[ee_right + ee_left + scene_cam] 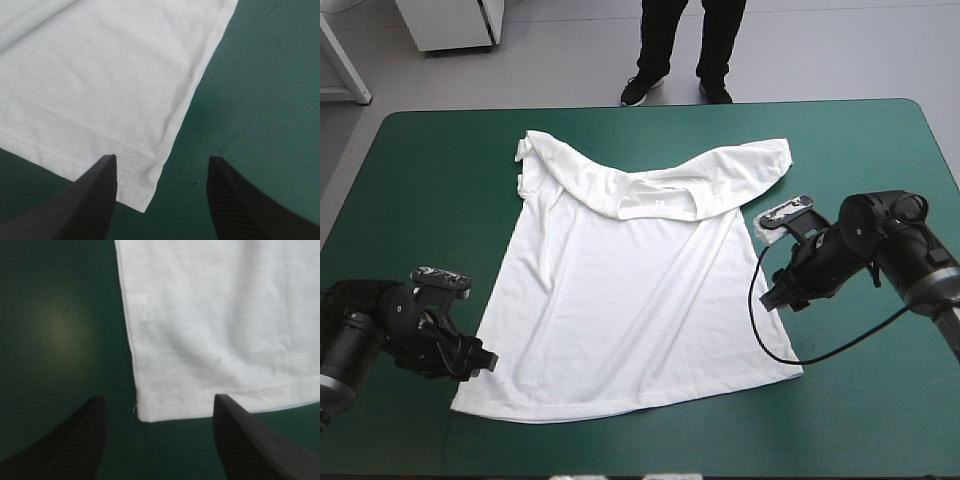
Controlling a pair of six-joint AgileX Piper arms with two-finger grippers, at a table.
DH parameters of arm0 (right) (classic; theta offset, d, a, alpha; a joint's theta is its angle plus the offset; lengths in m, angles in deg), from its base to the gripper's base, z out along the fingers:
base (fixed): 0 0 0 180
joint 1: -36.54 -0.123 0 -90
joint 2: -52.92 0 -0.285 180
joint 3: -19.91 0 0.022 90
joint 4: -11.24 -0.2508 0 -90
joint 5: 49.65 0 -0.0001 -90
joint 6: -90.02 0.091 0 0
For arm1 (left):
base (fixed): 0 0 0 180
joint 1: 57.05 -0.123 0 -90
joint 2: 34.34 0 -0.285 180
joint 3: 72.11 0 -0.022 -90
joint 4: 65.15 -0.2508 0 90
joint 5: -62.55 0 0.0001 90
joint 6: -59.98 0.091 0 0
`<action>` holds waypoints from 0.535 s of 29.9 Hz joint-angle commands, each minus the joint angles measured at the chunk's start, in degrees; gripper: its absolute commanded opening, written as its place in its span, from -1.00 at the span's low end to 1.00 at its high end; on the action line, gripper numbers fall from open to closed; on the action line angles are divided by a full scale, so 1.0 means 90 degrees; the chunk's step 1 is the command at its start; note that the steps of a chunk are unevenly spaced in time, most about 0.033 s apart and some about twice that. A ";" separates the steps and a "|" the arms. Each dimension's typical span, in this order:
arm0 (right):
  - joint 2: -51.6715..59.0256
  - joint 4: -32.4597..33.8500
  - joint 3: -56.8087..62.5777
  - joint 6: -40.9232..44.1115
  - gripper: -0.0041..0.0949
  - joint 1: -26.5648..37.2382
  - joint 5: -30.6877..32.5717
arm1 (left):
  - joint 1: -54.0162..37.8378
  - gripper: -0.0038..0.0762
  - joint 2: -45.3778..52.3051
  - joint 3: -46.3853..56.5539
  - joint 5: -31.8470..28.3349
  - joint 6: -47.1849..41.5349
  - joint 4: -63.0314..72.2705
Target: Fold the cloth
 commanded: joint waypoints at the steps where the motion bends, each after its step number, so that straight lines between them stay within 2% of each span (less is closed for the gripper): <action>1: 0.0317 -0.0025 -0.0114 0.0046 0.11 -0.0008 -0.0136 | 0.0044 0.23 0.0107 0.0146 0.0018 -0.0072 -0.0064; 8: 0.0332 -0.0037 -0.0114 0.0101 0.11 -0.0018 -0.0136 | 0.0044 0.21 0.0004 0.0597 -0.0316 -0.0126 -0.0188; 16: 0.0332 0.0083 -0.0114 0.0120 0.07 -0.0018 -0.0123 | 0.0044 0.16 -0.0703 0.0736 -0.0742 -0.0143 -0.0114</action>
